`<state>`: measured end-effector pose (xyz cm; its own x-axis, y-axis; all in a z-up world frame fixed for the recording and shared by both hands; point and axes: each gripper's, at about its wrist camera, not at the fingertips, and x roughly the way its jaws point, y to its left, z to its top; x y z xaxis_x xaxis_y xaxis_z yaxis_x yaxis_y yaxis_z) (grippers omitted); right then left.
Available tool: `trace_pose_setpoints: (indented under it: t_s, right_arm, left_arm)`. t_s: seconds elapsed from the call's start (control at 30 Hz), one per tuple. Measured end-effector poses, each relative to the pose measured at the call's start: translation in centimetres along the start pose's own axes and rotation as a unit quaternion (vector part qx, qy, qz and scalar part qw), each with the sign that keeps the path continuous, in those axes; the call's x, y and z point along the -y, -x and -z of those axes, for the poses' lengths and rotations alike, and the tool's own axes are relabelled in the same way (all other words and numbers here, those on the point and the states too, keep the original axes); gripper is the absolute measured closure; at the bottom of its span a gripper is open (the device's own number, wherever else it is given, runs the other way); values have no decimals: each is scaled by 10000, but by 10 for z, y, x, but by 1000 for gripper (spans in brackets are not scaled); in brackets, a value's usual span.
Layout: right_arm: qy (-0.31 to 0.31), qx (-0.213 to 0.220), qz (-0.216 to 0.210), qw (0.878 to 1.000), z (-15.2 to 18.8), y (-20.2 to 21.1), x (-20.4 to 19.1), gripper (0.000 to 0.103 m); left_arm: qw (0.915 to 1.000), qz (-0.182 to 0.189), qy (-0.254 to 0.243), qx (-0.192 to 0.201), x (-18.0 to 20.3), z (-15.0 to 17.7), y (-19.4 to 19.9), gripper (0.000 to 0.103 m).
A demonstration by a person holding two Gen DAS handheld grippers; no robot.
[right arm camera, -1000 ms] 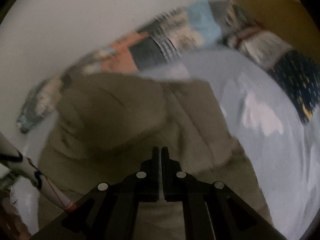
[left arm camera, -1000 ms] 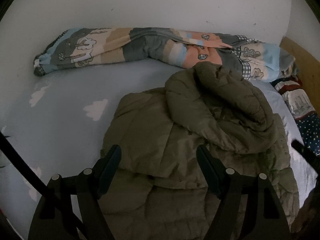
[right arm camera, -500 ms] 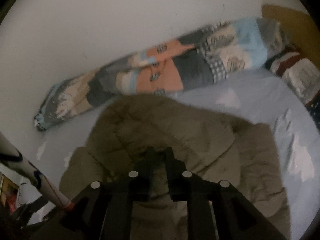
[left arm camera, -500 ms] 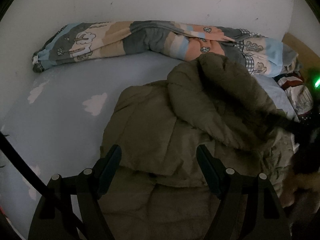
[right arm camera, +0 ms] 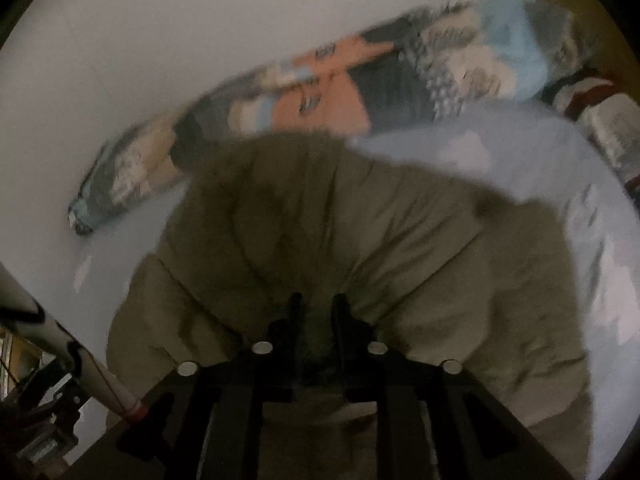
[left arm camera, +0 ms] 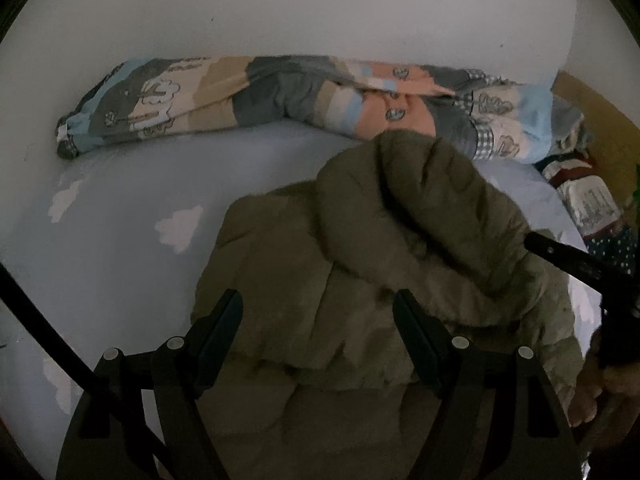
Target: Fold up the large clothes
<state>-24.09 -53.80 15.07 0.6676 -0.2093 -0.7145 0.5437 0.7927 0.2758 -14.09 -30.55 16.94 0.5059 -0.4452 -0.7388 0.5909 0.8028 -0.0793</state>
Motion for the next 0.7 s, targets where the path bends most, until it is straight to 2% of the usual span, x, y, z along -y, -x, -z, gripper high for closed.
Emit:
trace_pose_setpoints:
  t_s: [0.07,0.23,0.4,0.57,0.7]
  right_arm:
    - [-5,181,89,9998,-3,14,9,74]
    - [-205,103,107,9997,5,10,34,74]
    - [-61,-155,240,9996,20,-13,39,73]
    - [140,-419,329,9985,29,-35,45,73]
    - [81,-439,346,9984,30,-30,45,73]
  left_arm:
    - [9999,115,77,-64,6,-7,-11,27]
    - [9995,190,-198,-155,32,-19,-48,27]
    - [9970,94,-287,-708,33,-2,-105,26]
    - [9963,-35,-464,-716,38,1,-106,24]
    - [9970,113,-322,-701,33,3,-79,24]
